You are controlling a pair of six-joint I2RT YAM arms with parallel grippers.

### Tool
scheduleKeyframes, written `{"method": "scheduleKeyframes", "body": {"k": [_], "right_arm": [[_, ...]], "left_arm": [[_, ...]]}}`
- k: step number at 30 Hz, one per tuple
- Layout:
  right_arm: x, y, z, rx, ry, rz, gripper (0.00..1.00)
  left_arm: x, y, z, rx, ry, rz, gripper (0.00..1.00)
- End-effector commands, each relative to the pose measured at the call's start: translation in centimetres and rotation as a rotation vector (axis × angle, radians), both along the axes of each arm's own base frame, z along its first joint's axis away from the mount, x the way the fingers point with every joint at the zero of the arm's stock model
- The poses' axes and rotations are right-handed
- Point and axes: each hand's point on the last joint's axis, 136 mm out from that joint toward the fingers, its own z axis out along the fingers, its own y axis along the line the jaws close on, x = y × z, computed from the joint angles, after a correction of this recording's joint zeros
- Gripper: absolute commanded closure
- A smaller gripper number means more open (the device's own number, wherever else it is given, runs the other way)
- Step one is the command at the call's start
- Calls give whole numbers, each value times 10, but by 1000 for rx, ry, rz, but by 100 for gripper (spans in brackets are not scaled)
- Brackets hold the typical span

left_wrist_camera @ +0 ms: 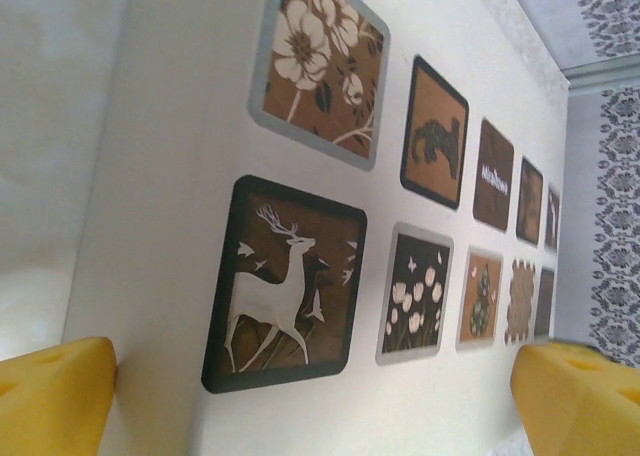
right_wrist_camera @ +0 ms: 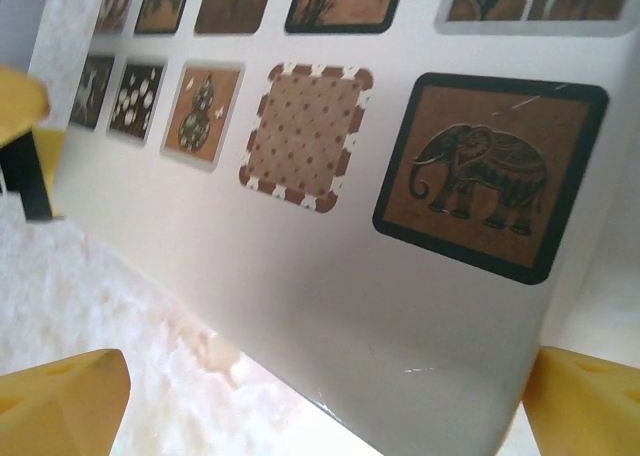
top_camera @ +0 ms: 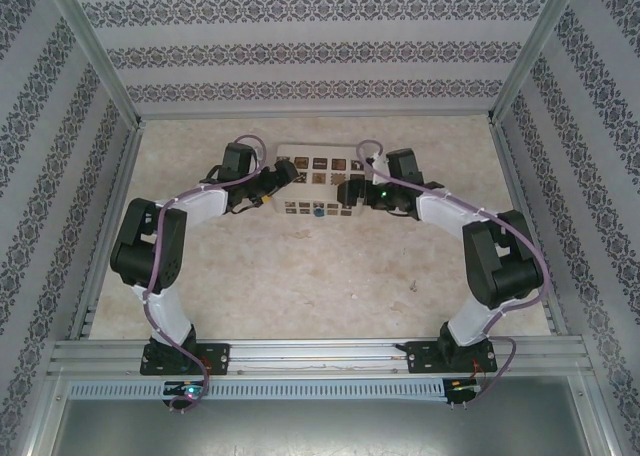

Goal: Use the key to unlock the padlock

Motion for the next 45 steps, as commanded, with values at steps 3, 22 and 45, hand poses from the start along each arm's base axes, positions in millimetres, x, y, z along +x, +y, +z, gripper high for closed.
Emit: {"method": "scheduleKeyframes", "body": {"k": [3, 22, 45], "right_arm": [[-38, 46, 3, 52, 24, 87, 2], [-61, 45, -8, -28, 55, 29, 2], [-176, -116, -22, -498, 489, -320, 26]], "left_arm": [[-8, -12, 26, -57, -59, -93, 0], [-7, 22, 23, -33, -60, -31, 1], [-69, 112, 55, 290, -279, 140, 1]]}}
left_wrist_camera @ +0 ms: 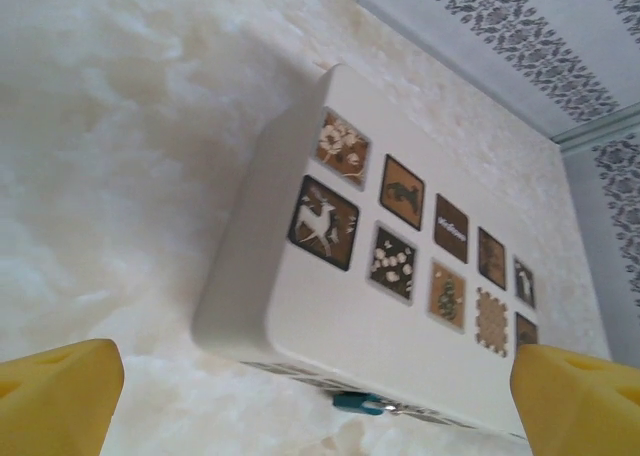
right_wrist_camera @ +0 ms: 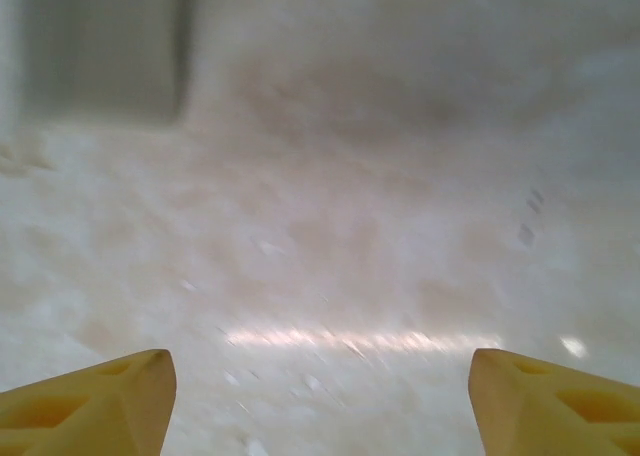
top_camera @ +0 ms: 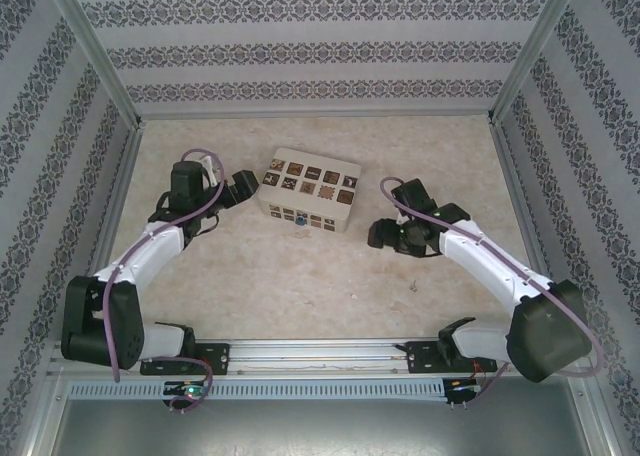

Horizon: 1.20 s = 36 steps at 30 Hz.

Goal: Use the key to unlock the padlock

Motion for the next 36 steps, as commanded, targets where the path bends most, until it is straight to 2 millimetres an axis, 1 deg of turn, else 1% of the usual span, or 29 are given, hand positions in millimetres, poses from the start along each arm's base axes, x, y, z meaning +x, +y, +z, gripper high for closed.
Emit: {"method": "scheduleKeyframes", "body": {"k": [1, 5, 12, 16, 20, 25, 30, 36], "right_arm": [[-43, -30, -18, -112, 174, -35, 27], [-58, -42, -29, -180, 242, -39, 32], [-81, -59, -54, -236, 341, -77, 42], [-80, -61, -61, -230, 361, -101, 50], [-79, -64, -67, -219, 379, -130, 55], [-77, -69, -76, -211, 387, -163, 63], [-77, -66, -82, -187, 398, -168, 66], [-77, -63, -83, -178, 410, -158, 70]], "left_arm": [[-4, 17, -7, 96, -17, 51, 1], [-5, 25, -15, 114, -15, 85, 1], [-4, 25, -28, 97, 2, 92, 1], [-5, 25, -35, 85, 19, 96, 1], [-6, 25, -35, 81, 19, 99, 1], [-7, 31, -34, 90, 16, 116, 1], [-7, 33, -32, 87, 18, 114, 1], [-5, 34, -30, 87, 14, 115, 1]]}}
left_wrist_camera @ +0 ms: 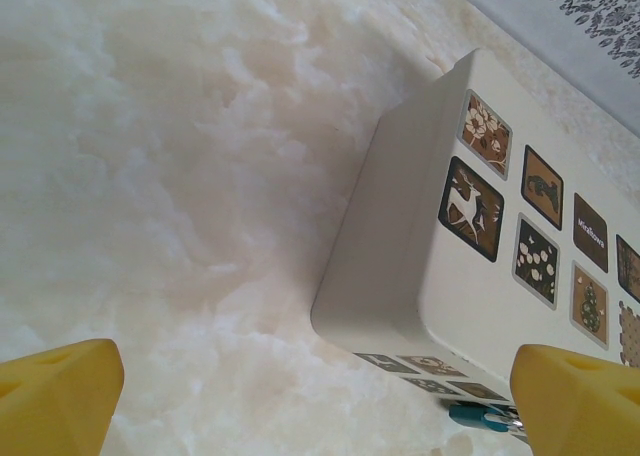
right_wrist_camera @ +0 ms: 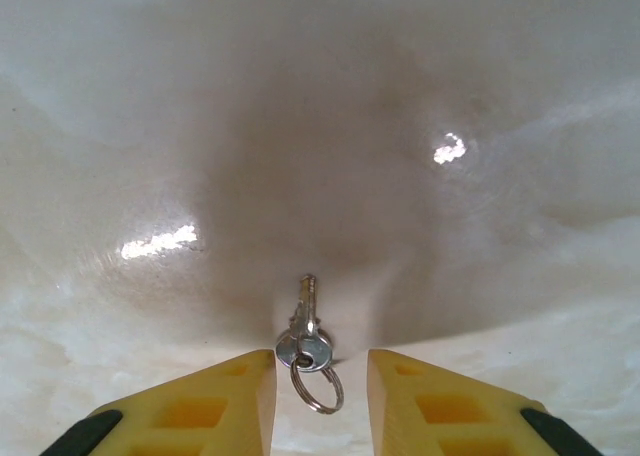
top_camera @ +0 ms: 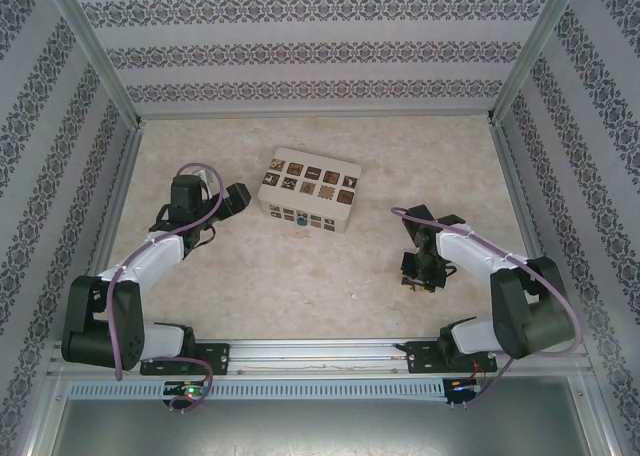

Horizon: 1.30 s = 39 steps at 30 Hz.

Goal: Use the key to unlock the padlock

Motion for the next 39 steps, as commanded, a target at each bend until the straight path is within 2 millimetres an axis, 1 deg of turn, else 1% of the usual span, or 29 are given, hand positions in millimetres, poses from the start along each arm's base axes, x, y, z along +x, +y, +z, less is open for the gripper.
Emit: {"method": "scheduleKeyframes", "body": {"k": [1, 6, 12, 16, 22, 24, 26, 30, 34, 39], "right_arm": [[-5, 0, -4, 7, 28, -15, 71], [-5, 2, -5, 17, 38, -9, 73], [-5, 4, -8, 24, 60, 2, 80], [-5, 7, -10, 41, 64, 6, 86], [-2, 11, -9, 65, 31, 2, 99], [2, 12, -6, 72, 1, 3, 100], [10, 14, 0, 88, -49, 5, 100], [30, 26, 17, 147, -159, 34, 100], [52, 39, 42, 190, -286, 80, 100], [80, 60, 75, 283, -437, 107, 100]], "left_arm": [[4, 6, 10, 7, -36, 13, 1], [4, 7, 10, 8, -32, 14, 1], [2, 9, 10, 15, -30, 18, 1], [1, 10, 11, 21, -32, 21, 1], [2, 13, 16, 20, -43, 29, 1], [3, 13, 19, 19, -48, 28, 1], [5, 13, 24, 14, -56, 23, 1], [8, 10, 36, 2, -74, 8, 1], [10, 3, 53, -28, -92, -27, 1], [10, -12, 76, -91, -108, -92, 1]]}}
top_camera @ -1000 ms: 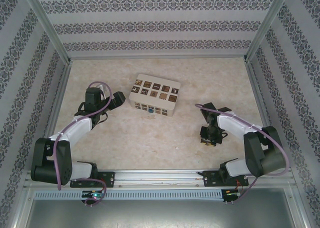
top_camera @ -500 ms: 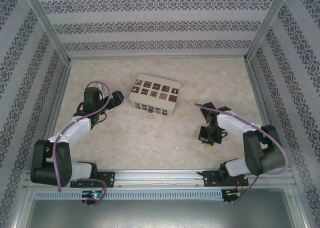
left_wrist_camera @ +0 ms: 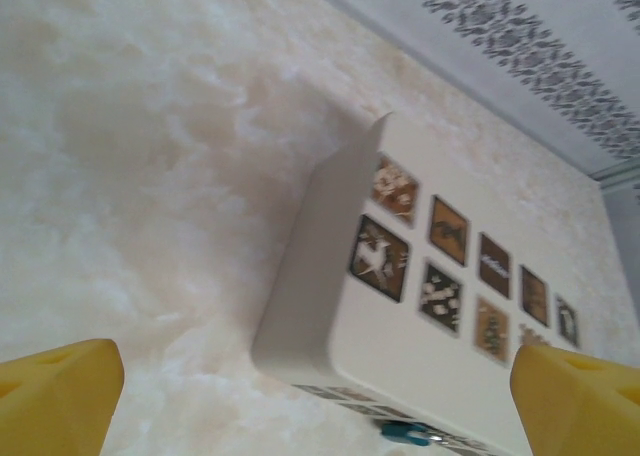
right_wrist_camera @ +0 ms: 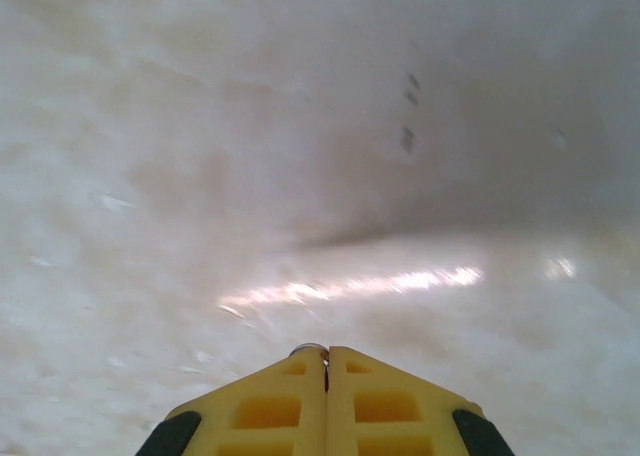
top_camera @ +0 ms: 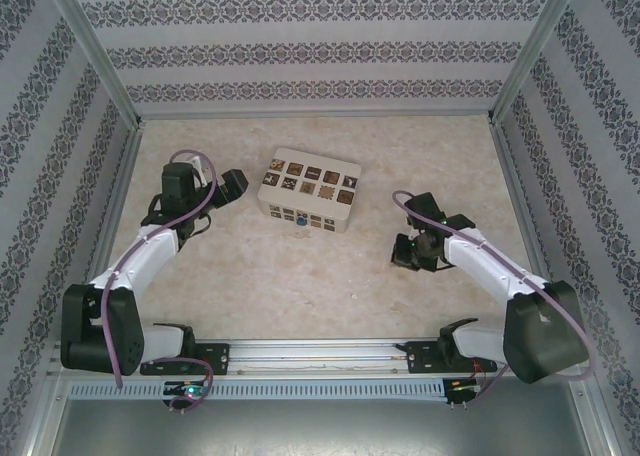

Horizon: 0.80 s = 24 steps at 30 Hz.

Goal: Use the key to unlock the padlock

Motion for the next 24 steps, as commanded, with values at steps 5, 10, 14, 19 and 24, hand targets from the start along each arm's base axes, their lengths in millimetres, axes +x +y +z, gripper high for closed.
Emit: {"method": "scheduleKeyframes", "body": {"k": [5, 10, 14, 19, 24], "right_arm": [[52, 44, 64, 213, -280, 16, 100], [81, 67, 99, 383, -423, -59, 100], [103, 82, 120, 528, -487, -162, 100], [118, 95, 126, 663, -476, -291, 100], [122, 104, 125, 748, -440, -384, 100]], "left_arm": [[-2, -28, 49, -165, -50, -125, 0], [-2, -53, 70, -280, -83, -196, 1], [-6, -83, 82, -295, -96, -268, 4], [-10, -124, 89, -292, -97, -362, 10], [-13, -165, 85, -291, -70, -451, 15]]}}
